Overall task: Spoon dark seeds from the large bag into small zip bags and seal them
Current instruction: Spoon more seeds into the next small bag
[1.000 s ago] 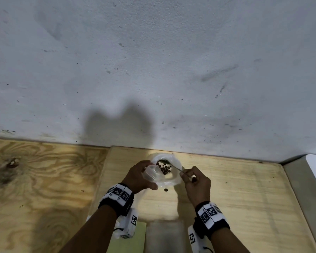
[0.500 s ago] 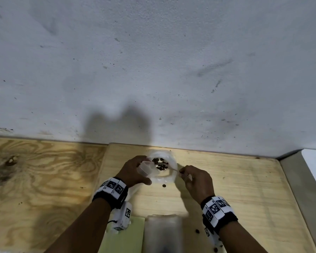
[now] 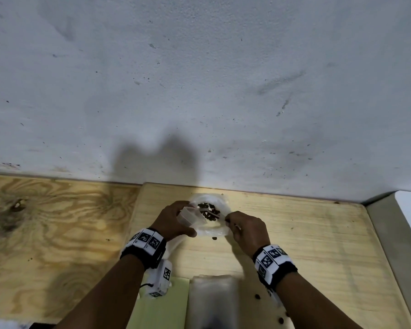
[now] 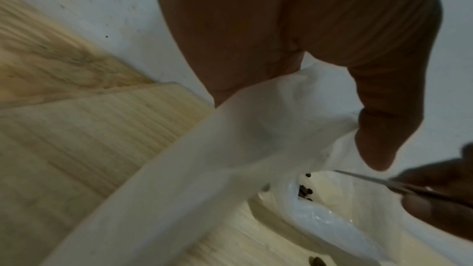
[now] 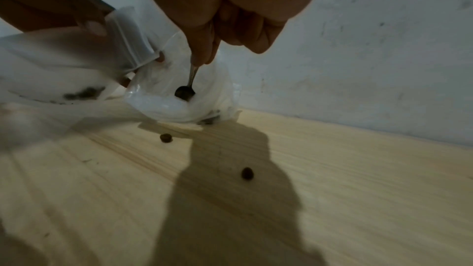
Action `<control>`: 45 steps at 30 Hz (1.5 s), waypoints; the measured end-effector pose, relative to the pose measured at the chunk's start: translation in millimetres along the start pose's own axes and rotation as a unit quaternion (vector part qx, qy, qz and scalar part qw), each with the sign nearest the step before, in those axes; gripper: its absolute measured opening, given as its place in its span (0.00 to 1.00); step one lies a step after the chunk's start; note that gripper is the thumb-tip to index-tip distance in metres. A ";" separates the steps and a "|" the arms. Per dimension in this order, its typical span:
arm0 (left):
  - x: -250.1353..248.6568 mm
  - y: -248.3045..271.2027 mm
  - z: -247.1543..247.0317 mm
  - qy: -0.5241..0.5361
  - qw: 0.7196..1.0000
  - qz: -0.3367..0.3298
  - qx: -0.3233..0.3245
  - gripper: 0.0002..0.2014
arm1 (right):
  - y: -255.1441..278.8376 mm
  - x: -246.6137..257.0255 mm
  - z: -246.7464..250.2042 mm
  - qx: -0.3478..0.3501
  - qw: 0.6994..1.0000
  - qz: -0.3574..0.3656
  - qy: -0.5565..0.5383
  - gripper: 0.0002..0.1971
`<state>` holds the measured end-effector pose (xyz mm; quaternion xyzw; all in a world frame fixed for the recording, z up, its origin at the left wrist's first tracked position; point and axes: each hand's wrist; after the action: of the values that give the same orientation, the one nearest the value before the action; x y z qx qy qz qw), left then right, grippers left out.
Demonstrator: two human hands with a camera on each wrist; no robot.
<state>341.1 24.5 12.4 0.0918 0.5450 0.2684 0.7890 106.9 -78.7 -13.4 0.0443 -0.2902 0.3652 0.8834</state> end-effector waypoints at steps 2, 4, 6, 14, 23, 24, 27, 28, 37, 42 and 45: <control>-1.1 -0.6 0.4 0.007 1.000 0.001 -0.009 0.35 | 7.9 -7.0 7.9 0.000 1.000 -0.008 0.003 0.07; -3.0 -1.6 0.4 0.007 1.000 0.002 -0.010 0.36 | 13.7 -8.8 15.5 -0.001 1.000 -0.015 0.002 0.09; -4.4 -2.9 0.5 0.003 1.000 0.005 -0.006 0.37 | 15.6 -8.0 20.3 -0.005 1.000 -0.028 -0.005 0.10; -5.3 -2.2 -6.8 0.014 1.000 0.009 0.018 0.36 | -7.8 14.1 2.9 -0.003 0.994 -0.072 -0.084 0.07; 3.4 -0.4 -2.0 0.031 0.999 0.012 -0.011 0.36 | 8.6 4.0 8.7 0.043 0.997 -0.053 -0.027 0.07; 3.5 -0.9 -2.0 0.033 0.999 0.013 -0.011 0.37 | 11.3 1.5 13.1 0.046 0.997 -0.054 -0.018 0.07; 2.4 -1.2 -3.1 0.036 0.999 0.011 -0.013 0.37 | 17.3 -6.6 23.3 0.050 0.996 -0.070 -0.015 0.09; 1.5 -1.0 -3.7 0.038 0.999 0.011 -0.013 0.37 | 17.9 -8.3 24.9 0.045 0.995 -0.080 -0.027 0.11; -7.8 6.7 -15.1 0.056 0.998 -0.023 -0.011 0.40 | 16.1 15.5 18.4 -0.064 0.970 -0.223 -0.067 0.16; -7.1 10.9 -21.7 0.039 0.998 -0.051 -0.015 0.40 | 24.8 22.8 8.5 -0.077 0.954 -0.270 -0.107 0.15; -2.2 13.5 -22.9 0.033 0.998 -0.058 -0.012 0.44 | 30.6 24.0 5.3 -0.096 0.940 -0.297 -0.141 0.16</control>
<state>315.3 31.3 11.2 0.0415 0.5715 0.2315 0.7861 97.4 -43.0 0.0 0.0948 -0.4192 0.0472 0.9017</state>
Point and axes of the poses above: each hand's wrist, its own y-axis away from the middle knuckle, its own z-axis out of the back of the hand, x = y × z, and after that the axes turned 2 degrees about y, right-handed
